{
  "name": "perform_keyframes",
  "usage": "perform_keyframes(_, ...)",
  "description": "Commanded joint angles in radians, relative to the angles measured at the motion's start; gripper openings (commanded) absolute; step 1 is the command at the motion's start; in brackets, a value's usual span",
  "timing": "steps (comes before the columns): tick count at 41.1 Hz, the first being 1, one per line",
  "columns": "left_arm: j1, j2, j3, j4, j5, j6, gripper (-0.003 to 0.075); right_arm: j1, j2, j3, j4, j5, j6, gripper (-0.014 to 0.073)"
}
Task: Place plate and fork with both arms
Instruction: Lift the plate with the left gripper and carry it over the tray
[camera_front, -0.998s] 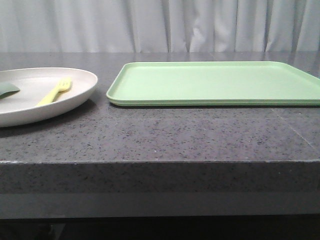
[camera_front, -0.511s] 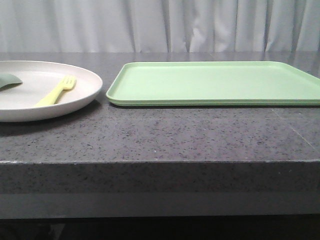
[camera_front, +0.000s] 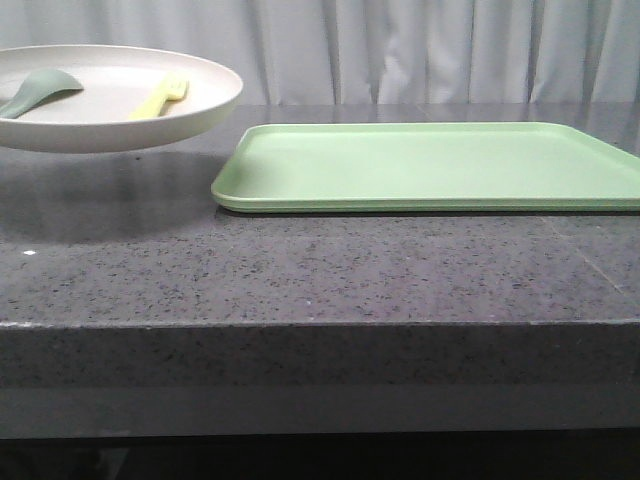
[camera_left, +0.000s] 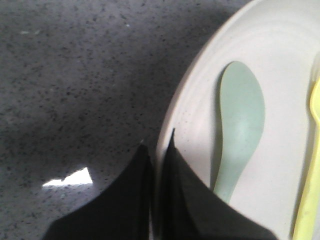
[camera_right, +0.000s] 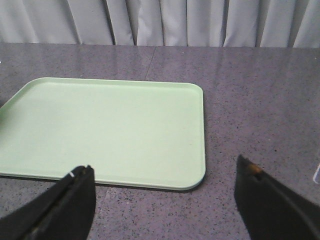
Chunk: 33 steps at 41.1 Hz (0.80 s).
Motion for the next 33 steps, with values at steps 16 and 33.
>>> perform_keyframes(16,-0.302,0.11,-0.173,-0.085,-0.158,-0.147,-0.0018,-0.002,0.014,-0.036,0.001,-0.069,-0.006,0.0594)
perform_keyframes(33,-0.533,0.413,-0.574,-0.083,-0.121,-0.297,-0.0018,-0.002,0.014,-0.036,0.001,-0.053,-0.006,0.0594)
